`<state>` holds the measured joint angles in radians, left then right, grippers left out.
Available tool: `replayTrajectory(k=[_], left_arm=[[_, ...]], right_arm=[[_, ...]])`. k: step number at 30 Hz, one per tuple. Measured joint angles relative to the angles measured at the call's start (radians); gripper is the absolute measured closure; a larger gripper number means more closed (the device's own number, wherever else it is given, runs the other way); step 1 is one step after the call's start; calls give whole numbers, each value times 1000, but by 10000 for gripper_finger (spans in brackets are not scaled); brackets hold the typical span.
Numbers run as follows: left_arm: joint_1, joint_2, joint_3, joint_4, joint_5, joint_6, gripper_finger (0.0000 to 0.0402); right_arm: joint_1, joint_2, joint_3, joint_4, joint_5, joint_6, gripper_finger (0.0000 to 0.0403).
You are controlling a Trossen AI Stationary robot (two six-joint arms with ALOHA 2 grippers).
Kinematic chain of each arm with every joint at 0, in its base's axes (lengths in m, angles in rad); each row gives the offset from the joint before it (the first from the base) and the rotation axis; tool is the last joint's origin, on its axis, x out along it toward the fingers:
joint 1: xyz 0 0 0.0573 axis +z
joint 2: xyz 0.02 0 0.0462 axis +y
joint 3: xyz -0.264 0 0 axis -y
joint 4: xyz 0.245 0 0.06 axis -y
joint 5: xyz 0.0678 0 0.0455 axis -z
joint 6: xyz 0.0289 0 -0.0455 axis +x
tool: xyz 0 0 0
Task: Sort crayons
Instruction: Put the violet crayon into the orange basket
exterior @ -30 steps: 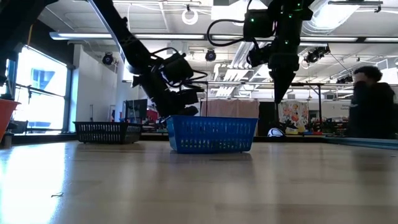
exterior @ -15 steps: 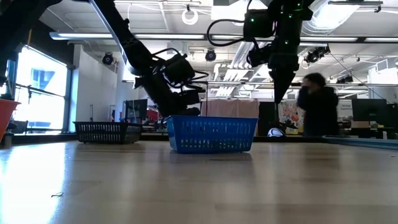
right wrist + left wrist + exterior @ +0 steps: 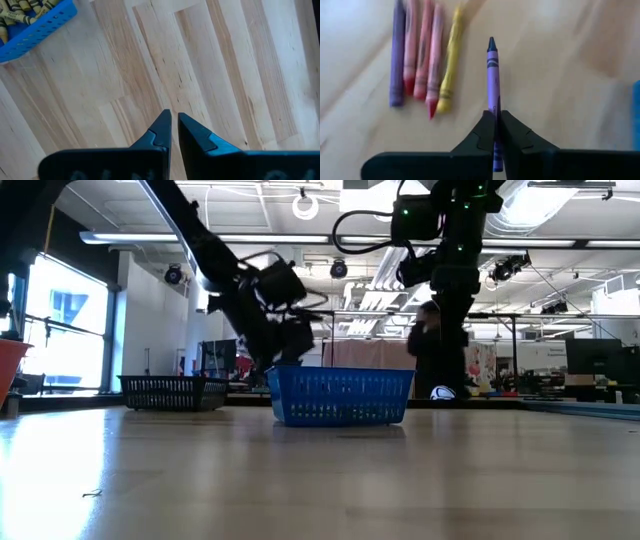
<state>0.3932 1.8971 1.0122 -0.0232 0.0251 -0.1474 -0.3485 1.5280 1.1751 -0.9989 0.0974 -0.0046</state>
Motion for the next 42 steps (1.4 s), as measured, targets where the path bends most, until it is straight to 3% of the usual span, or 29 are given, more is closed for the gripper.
replayTrajectory(k=[5, 9, 18, 23, 29, 35, 42], left_arm=[[-5, -142, 6, -43, 0, -14, 401], [-11, -279, 7, -202, -3, -47, 401], [-16, -547, 9, -775, -119, -154, 401], [-83, -649, 9, -1076, 53, -342, 401], [-302, -713, 9, -1308, 245, -527, 401], [-567, -716, 9, -1280, 344, -757, 401], [-849, -667, 9, -973, 362, -1034, 401]], right_arm=[[0, 0, 0, 3, 0, -3, 387], [0, 0, 0, 6, 0, -3, 387], [0, 0, 0, 39, 0, -3, 387], [0, 0, 0, 40, 0, -3, 387], [0, 0, 0, 63, 0, -22, 387], [0, 0, 0, 99, 0, -81, 387], [0, 0, 0, 104, -1, -117, 387]])
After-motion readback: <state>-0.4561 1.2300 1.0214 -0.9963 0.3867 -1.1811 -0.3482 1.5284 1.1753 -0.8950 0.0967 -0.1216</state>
